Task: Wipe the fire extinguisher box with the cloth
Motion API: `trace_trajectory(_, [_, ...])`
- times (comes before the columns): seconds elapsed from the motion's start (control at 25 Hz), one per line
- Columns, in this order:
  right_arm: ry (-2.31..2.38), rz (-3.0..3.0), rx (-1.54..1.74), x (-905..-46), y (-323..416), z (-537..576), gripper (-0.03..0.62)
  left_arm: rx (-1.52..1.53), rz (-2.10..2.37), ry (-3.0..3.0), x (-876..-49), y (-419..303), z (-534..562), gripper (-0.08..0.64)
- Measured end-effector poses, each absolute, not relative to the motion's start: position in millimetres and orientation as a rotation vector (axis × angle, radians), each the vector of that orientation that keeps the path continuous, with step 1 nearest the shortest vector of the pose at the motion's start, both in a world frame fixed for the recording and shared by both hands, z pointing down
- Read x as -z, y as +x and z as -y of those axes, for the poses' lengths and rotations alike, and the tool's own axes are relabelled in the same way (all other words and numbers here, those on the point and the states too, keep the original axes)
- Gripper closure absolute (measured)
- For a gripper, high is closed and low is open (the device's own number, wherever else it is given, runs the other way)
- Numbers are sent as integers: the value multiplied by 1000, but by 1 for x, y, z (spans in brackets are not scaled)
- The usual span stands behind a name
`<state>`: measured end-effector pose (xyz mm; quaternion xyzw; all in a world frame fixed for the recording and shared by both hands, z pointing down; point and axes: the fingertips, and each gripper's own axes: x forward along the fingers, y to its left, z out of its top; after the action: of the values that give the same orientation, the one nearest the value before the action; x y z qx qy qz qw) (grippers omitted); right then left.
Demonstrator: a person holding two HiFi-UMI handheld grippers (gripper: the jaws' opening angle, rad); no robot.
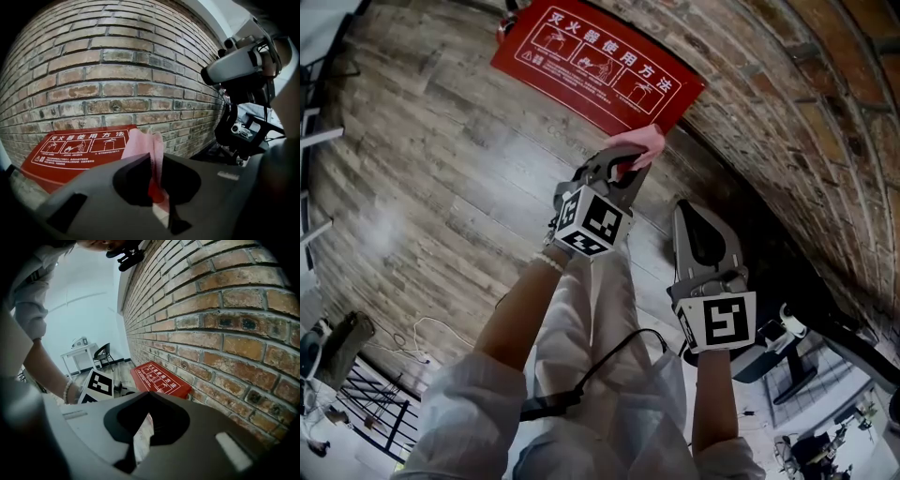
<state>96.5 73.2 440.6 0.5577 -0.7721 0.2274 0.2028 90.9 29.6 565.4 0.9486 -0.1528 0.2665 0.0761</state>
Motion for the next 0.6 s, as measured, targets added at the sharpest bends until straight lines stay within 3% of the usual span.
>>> trace_trajectory(0.32, [1571, 2156, -593, -419, 99, -71, 583, -761, 550, 2804, -533, 80, -24, 551])
trace_trajectory(0.6, [1455, 2218, -444, -360, 77, -69, 583, -662, 743, 2752, -433, 36, -5, 551])
